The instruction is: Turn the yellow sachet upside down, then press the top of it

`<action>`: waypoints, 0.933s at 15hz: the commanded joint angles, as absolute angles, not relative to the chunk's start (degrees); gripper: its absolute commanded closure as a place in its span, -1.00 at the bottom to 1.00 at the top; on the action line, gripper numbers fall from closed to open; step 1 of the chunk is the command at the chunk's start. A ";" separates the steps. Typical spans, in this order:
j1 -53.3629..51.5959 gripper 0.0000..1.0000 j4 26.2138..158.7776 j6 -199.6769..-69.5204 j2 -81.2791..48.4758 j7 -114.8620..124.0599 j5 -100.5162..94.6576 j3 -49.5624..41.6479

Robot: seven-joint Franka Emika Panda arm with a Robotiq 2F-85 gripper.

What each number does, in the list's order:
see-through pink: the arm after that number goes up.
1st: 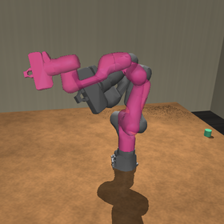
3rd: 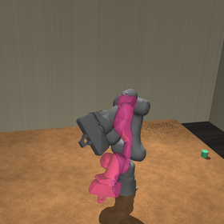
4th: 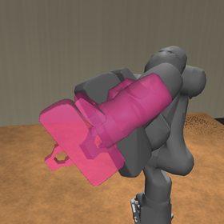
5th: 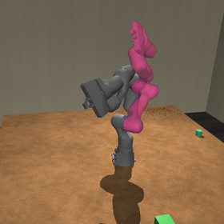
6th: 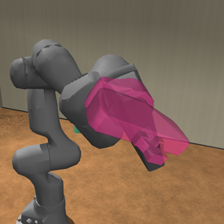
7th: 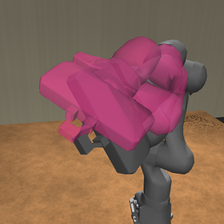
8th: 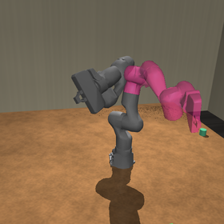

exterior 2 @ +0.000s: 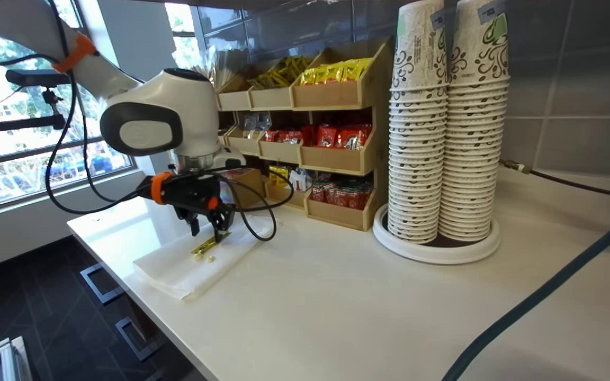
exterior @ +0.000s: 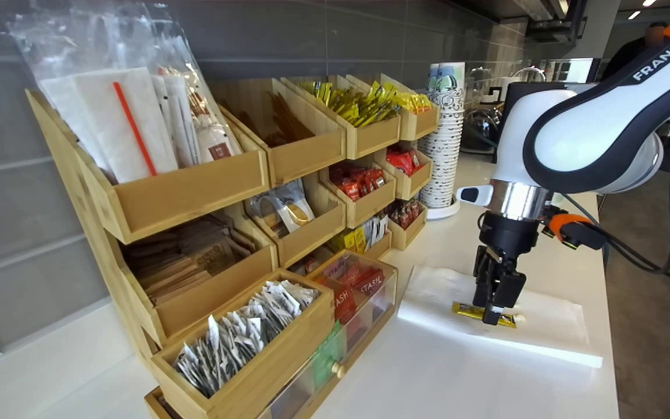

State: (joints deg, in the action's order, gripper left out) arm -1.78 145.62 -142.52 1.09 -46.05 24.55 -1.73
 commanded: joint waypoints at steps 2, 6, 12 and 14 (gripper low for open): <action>-1.41 0.01 145.74 -142.89 1.82 -44.04 22.74 -0.96; -1.21 -0.18 145.89 -143.27 1.80 -42.99 21.63 -1.10; -0.86 -0.10 145.98 -143.17 1.42 -42.07 20.34 -1.35; -0.72 0.01 145.97 -143.19 1.31 -42.03 20.34 -1.40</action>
State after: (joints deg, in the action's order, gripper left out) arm -1.34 145.56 -142.52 1.07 -43.66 22.00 -1.59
